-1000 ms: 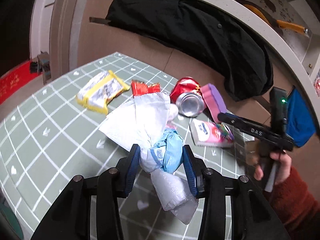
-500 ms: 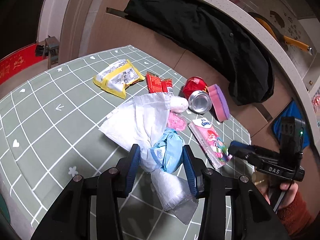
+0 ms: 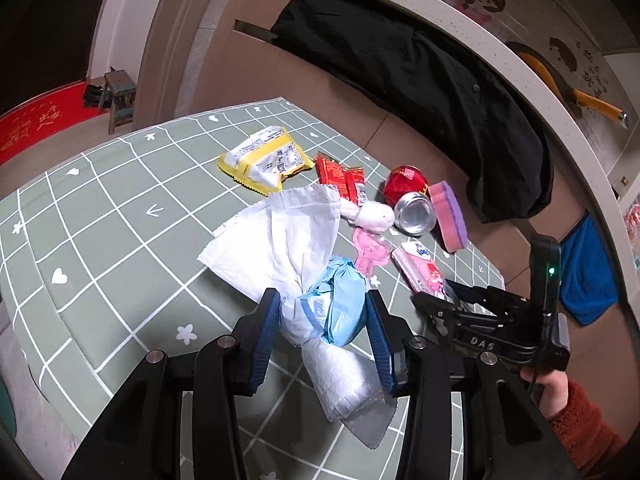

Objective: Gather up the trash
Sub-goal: 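Lift and carry the tissue bundle and Kleenex pack over the bin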

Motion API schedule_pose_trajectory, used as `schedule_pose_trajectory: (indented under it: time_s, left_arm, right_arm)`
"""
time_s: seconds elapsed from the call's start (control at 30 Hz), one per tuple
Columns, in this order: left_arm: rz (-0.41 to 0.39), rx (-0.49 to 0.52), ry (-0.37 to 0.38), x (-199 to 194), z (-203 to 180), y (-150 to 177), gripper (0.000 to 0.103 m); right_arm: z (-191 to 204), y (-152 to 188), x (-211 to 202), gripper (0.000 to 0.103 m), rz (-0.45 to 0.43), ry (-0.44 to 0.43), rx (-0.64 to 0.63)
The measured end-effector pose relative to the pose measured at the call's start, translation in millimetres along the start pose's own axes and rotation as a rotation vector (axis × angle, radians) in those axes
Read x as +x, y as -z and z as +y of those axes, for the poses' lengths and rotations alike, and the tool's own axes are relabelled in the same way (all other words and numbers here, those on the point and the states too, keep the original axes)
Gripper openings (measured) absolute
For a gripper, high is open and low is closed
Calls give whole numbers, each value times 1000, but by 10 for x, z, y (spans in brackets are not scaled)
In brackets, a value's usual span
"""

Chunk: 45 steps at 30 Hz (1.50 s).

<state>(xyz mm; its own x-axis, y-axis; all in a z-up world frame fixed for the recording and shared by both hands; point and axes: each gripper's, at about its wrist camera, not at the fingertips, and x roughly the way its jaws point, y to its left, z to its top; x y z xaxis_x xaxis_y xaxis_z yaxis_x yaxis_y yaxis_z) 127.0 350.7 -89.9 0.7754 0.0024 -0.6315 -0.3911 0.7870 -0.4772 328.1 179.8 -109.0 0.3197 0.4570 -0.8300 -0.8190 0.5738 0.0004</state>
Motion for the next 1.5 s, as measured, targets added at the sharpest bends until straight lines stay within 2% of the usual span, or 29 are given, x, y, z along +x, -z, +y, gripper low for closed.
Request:
schedule_pose_trajectory:
  time_s: [0.13,0.23,0.37,0.63,1.0,1.17,1.5]
  left_arm:
    - [-6,13,3,-23,-43,1,44]
    - [-23,41,11,-66,-170,6,44]
    - [-57,105,35,-164,-463,4,44]
    - [-163,278,91,-433,-1360,-1,44]
    - [-266,471,165,-684,-2545,125,44]
    - [-266,537,204,-712,-2989,251,44]
    - [-203,637,295,-575,-3794,629,44]
  right_arm:
    - [-28,7,-85,45,-10,-2,35]
    - [-70,64,-296,42,-56,-23,62]
    - [-115,171,-795,41,-149,-18,83]
    - [-236,485,-1776,41,-297,38,111]
    - [-535,1039,-2873,41,-490,188,178]
    - [-742,1319,-3225,41,-542,242,235]
    - [-1258,1947,-3666,41,-591,331,372]
